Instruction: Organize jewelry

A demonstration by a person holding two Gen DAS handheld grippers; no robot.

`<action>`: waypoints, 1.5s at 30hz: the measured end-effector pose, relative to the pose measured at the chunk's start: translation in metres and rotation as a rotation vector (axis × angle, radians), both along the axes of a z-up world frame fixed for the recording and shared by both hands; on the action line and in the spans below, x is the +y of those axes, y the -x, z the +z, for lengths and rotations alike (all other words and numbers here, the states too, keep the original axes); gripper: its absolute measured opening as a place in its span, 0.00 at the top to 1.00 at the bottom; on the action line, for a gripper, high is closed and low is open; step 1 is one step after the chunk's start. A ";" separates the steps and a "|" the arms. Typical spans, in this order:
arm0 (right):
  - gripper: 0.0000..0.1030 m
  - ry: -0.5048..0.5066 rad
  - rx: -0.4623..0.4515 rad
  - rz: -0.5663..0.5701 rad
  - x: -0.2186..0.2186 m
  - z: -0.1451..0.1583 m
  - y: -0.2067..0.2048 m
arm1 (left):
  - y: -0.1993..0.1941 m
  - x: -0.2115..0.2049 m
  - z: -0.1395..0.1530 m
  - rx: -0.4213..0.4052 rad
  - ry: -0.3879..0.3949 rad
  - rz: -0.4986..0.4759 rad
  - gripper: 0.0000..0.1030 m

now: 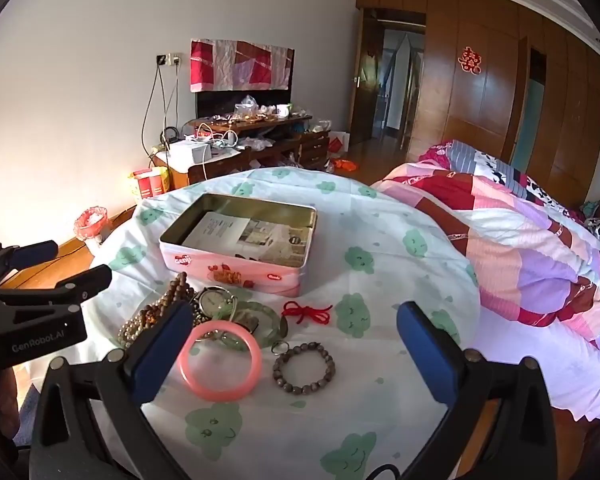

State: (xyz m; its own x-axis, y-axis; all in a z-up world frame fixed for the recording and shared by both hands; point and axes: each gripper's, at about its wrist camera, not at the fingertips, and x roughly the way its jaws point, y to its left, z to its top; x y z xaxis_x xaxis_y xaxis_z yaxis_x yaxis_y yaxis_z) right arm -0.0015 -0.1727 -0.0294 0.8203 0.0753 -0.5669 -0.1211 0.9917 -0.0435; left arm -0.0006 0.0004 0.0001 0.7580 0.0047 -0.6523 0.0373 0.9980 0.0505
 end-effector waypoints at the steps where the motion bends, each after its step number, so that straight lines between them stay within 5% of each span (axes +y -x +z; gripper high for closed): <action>1: 0.00 -0.004 -0.003 0.000 -0.001 0.000 0.000 | 0.000 -0.001 0.000 0.005 -0.011 -0.003 0.22; 45: 0.00 -0.031 0.027 -0.003 -0.003 -0.008 -0.002 | -0.002 -0.003 -0.009 0.021 -0.018 0.003 0.22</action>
State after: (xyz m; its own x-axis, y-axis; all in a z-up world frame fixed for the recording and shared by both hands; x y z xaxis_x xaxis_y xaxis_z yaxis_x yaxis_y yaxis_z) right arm 0.0010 -0.1761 -0.0375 0.8048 0.0904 -0.5866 -0.1186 0.9929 -0.0097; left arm 0.0014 -0.0028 -0.0086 0.7439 0.0188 -0.6681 0.0352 0.9971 0.0673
